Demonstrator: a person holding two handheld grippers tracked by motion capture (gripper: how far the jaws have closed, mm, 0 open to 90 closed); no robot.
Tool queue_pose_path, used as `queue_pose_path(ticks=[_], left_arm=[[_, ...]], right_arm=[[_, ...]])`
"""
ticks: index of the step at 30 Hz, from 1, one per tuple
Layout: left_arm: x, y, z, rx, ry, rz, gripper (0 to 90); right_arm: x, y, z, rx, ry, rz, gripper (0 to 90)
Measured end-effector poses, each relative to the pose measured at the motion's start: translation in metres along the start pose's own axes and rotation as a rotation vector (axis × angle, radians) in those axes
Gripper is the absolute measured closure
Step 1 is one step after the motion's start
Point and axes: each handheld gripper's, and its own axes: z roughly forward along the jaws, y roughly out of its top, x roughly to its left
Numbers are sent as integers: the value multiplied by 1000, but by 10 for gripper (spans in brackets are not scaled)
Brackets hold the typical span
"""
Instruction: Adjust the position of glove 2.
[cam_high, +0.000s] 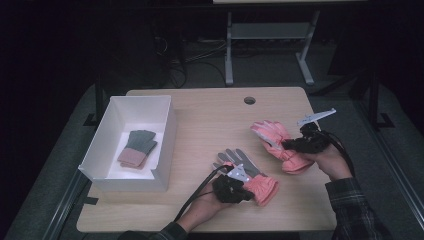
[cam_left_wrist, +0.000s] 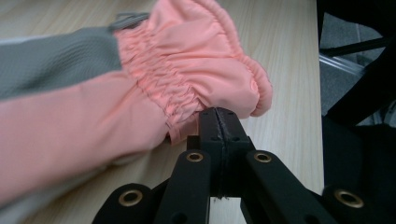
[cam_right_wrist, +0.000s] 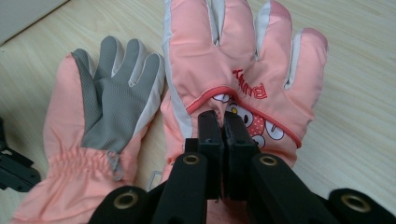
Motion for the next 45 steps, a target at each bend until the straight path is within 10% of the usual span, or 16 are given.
queue_pose_path(ticks=[8,23,45], left_arm=[[0,-14,-28,-13,46,-4,824],[9,-68,-85,-12,200,-113,303],[14,-72,-82,7,207,-106,249]], right_arm=[[8,5,-7,8,39,-41,880],[52,21,-8,-10,145,-140,880],[89,22,36,88,210,-233,879]])
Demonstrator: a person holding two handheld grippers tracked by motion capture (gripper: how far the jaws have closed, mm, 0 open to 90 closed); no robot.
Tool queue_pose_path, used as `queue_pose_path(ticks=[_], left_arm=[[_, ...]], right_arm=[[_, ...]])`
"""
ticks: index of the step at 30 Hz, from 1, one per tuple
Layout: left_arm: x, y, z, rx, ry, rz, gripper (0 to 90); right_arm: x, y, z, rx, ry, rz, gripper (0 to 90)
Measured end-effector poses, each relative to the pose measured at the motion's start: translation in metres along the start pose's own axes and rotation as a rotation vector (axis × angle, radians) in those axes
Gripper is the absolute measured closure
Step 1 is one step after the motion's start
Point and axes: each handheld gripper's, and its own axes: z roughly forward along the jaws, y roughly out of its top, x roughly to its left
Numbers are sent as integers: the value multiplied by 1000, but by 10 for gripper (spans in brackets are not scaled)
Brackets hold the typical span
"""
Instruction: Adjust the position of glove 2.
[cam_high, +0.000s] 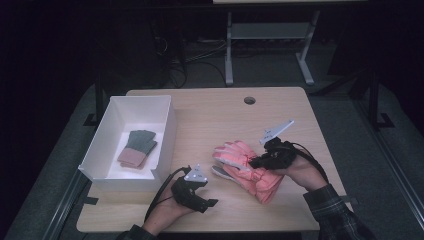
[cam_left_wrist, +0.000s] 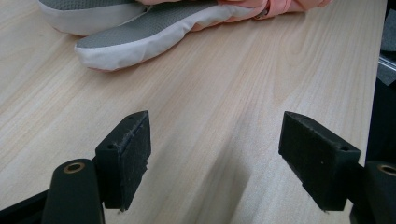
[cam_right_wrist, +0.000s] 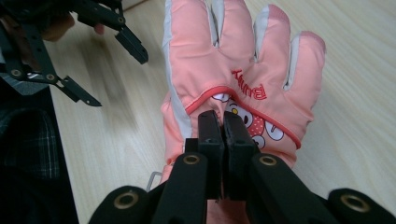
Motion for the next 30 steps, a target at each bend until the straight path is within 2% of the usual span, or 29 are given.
queue_pose_path(ticks=[6,12,15,16,17,18,19,20,21,22,23,24,25,27,29,30], left_arm=[[0,-1,1,19,-2,17,245],[0,-1,1,33,0,27,244],[1,0,2,30,0,25,244],[1,0,2,31,2,27,244],[1,0,2,31,2,27,248],[1,-1,1,22,2,19,253],[1,-1,1,18,6,15,263],[1,0,0,12,3,6,285],[1,0,0,12,3,6,313],[0,0,-2,-9,8,-8,336],[0,0,-2,-9,8,-8,375],[1,0,-4,-11,11,-9,375],[1,1,-5,-15,11,-12,447],[1,2,-8,-26,7,-21,533],[2,3,-10,-21,15,-23,638],[2,3,-11,-11,15,-21,705]], right_arm=[[-3,-3,12,27,9,21,875],[-3,-7,27,58,3,19,863],[-5,-8,29,56,8,15,844],[-5,-8,26,37,17,20,776],[-5,-8,26,37,17,20,776],[-5,-8,18,1,25,37,699],[-5,-8,12,-20,15,36,660],[-6,-8,6,-43,15,49,648],[-6,-8,6,-43,15,49,648],[-9,-9,-7,-94,2,74,620],[-9,-9,-7,-94,2,74,620],[-11,-11,-12,-112,-3,82,616],[-14,-15,-19,-130,-29,90,590],[-20,-22,-28,-144,-48,115,617],[-29,-33,-36,-175,-75,132,728],[-34,-41,-40,-182,-96,123,800]])
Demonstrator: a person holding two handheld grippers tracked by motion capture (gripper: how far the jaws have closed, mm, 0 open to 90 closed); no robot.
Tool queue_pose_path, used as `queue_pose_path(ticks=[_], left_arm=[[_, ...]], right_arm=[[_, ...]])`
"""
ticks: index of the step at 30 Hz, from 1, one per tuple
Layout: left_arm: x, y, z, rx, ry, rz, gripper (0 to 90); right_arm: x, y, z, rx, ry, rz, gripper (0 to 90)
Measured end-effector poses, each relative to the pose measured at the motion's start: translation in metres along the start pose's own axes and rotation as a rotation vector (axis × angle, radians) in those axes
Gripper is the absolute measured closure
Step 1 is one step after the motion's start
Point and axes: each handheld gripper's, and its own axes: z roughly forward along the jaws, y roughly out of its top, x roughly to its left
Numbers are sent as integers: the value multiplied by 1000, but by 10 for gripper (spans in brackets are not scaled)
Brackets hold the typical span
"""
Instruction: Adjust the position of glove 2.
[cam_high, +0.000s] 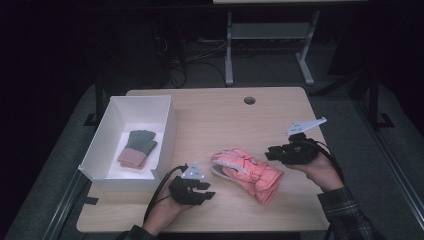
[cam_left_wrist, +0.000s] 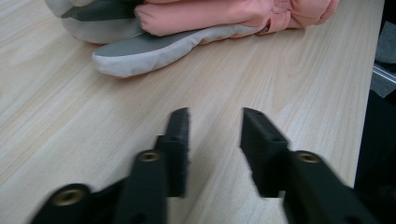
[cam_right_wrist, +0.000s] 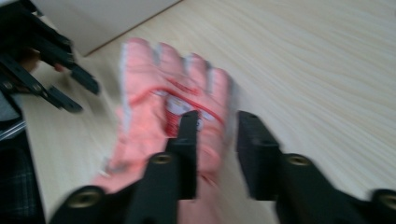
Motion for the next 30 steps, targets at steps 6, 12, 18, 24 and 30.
queue_pose_path(ticks=[6,12,18,24,30], left_arm=[[0,3,-1,23,10,-2,898],[1,12,9,18,9,-17,897],[-1,25,29,26,-16,12,897],[-1,37,45,34,-25,14,897],[2,43,54,43,-22,9,897]], right_arm=[[-25,-43,-3,32,-72,56,900],[-32,-65,8,24,-50,60,899],[-29,-64,26,42,-5,22,900],[-21,-63,34,73,14,-7,900],[-19,-65,37,84,44,-17,900]])
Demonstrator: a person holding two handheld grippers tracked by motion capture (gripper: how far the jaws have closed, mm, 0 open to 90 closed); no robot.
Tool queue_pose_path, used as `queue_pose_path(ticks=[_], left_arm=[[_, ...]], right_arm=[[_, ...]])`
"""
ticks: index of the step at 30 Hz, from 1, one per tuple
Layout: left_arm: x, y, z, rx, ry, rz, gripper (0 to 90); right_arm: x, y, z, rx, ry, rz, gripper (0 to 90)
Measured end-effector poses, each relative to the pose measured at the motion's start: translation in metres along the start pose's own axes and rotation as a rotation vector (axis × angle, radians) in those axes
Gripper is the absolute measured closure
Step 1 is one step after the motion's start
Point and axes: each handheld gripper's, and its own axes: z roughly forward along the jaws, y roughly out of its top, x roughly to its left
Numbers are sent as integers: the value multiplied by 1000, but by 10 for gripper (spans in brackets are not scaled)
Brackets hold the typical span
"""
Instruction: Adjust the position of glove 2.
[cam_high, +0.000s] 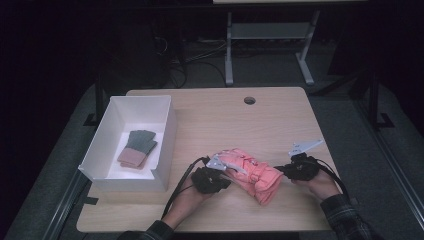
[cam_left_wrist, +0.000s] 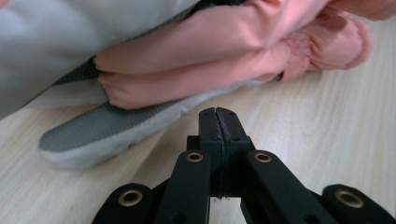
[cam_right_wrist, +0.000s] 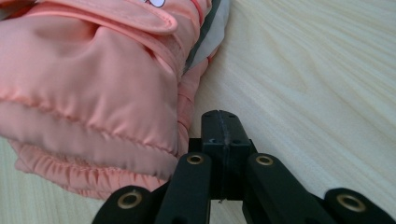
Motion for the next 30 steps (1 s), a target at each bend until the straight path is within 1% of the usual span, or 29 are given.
queue_pose_path(ticks=[2,4,5,7,9,10,11,12,13,14,15,16,18,19,20,21,22,23,24,26,27,28,29,30], left_arm=[[1,3,2,-3,9,5,897],[2,6,4,-10,11,-2,897],[3,6,4,-3,12,5,897],[4,7,5,-14,18,-14,897],[6,8,4,-5,25,-2,897],[7,9,4,-9,27,-10,897],[9,10,4,-8,32,-5,897],[10,10,4,-12,32,-10,897],[11,11,4,-17,32,-17,897],[13,11,4,-13,33,-13,897],[14,12,4,-20,31,-18,897],[16,12,5,-22,28,-21,897],[19,13,6,-31,19,-34,897],[22,14,6,-24,12,-32,897],[23,15,8,-40,11,-49,897],[26,15,8,-36,9,-44,897],[28,16,8,-31,11,-37,897],[30,16,9,-36,9,-49,897],[33,17,8,-34,7,-48,897],[35,18,8,-47,2,-64,897],[36,19,7,-43,3,-57,897],[36,20,8,-55,3,-67,897],[38,21,7,-46,7,-47,897],[38,21,8,-47,8,-46,897]], right_arm=[[1,-1,0,-3,6,1,900],[2,-2,0,0,15,-1,900],[4,-3,1,5,20,-1,900],[6,-4,2,11,22,-10,900],[9,-4,2,20,23,-15,900],[11,-4,3,23,28,-19,900],[13,-5,3,27,35,-16,900],[15,-5,5,32,39,-15,900],[16,-6,6,36,41,-28,900],[18,-7,7,39,42,-35,900],[20,-7,7,44,45,-29,900],[21,-8,8,45,50,-39,900],[22,-9,8,50,56,-31,900],[22,-9,9,51,59,-26,900],[23,-11,10,48,68,-21,900],[25,-11,10,55,75,-20,900],[26,-12,11,56,79,-28,900],[29,-12,12,57,86,-33,900],[31,-12,12,61,90,-38,900],[38,-13,13,56,101,-46,900],[39,-13,14,55,103,-51,900],[42,-14,14,54,109,-51,900],[45,-14,15,61,114,-65,900],[47,-14,16,66,119,-79,900]])
